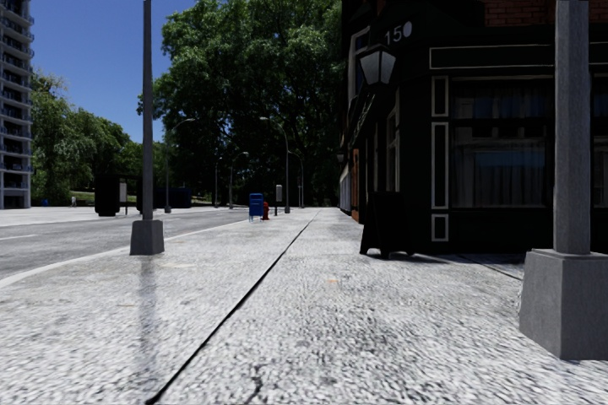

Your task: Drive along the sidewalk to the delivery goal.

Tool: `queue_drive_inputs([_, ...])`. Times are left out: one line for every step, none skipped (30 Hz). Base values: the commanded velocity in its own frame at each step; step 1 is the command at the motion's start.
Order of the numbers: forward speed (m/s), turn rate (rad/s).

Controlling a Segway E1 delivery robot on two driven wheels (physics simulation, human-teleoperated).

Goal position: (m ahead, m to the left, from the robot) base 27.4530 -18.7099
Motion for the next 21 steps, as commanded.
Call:
queue_drive_inputs([1.77,0.00])
queue_drive_inputs([1.61,0.00])
queue_drive_inputs([1.45,0.00])
queue_drive_inputs([1.35,0.00])
queue_drive_inputs([1.35,0.00])
queue_drive_inputs([1.28,0.00])
queue_drive_inputs([1.24,0.00])
queue_drive_inputs([1.21,0.00])
queue_drive_inputs([1.21,0.00])
queue_drive_inputs([1.20,0.00])
queue_drive_inputs([1.20,0.00])
queue_drive_inputs([1.20,0.00])
queue_drive_inputs([1.20,0.00])
queue_drive_inputs([1.20,0.00])
queue_drive_inputs([1.21,0.00])
queue_drive_inputs([1.22,0.00])
queue_drive_inputs([1.23,0.00])
queue_drive_inputs([1.23,0.00])
queue_drive_inputs([1.23,0.00])
queue_drive_inputs([1.24,0.00])
queue_drive_inputs([1.24,0.00])
